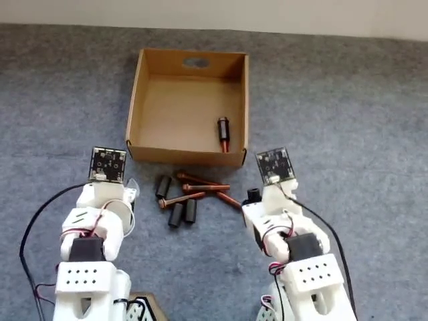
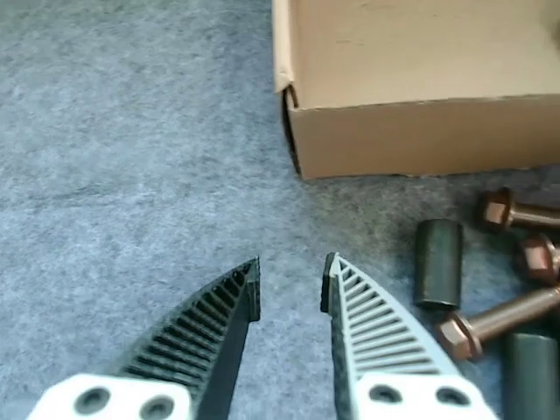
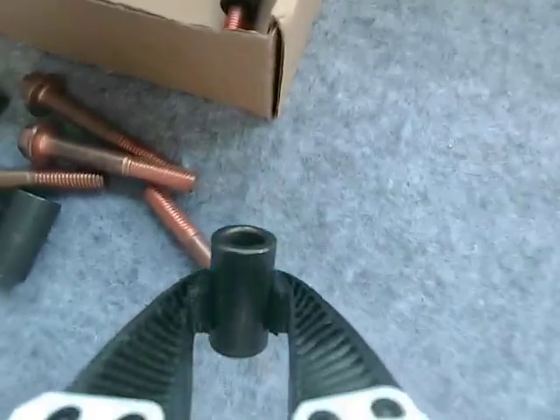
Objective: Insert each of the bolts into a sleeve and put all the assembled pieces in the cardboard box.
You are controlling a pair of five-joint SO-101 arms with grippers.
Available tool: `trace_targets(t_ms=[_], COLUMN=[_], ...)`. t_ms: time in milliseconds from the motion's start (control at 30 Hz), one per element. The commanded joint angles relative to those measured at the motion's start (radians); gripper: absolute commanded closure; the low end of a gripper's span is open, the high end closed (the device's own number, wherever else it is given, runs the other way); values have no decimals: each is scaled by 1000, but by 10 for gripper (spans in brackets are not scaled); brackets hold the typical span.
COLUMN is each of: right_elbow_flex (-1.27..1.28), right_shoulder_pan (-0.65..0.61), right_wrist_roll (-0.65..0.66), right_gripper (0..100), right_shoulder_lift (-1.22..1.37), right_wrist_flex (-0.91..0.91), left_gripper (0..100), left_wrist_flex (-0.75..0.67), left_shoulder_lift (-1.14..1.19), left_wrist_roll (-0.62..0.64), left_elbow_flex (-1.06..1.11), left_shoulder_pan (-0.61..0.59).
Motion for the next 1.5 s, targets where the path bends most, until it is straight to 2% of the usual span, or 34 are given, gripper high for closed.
trace_targets(t_ms=[0, 167, 300, 433, 667, 833, 933, 1133, 1367, 1467], right_elbow_flex=[21, 99, 137, 143, 143, 143, 143, 143, 143, 143], right_shoulder_pan=[-7, -8, -12, -12, -13, -13, -13, -13, -13, -13], right_wrist_roll=[-14, -49, -49, -48, -48, -48, -48, -48, -48, -48], right_gripper=[993, 993, 993, 993, 993, 993, 993, 993, 993, 993], right_shoulder_lift=[-84, -202, -259, -268, -268, -268, -268, -268, -268, -268], right_wrist_flex=[-31, -28, -27, -25, -25, -25, -25, -25, -25, -25], left_gripper=[860, 861, 860, 860, 859, 859, 859, 859, 858, 821], left_wrist_flex=[5, 6, 3, 3, 12, 83, 94, 98, 137, 176], left_shoulder_lift=[88, 389, 547, 591, 598, 598, 598, 598, 599, 601], left_wrist_roll=[-3, 2, 2, 3, 5, 9, 133, 494, 516, 516], left_elbow_flex=[-87, -243, -311, -326, -326, -367, -377, -380, -378, -378], left_shoulder_pan=[38, 84, 197, 275, 280, 283, 283, 285, 291, 340])
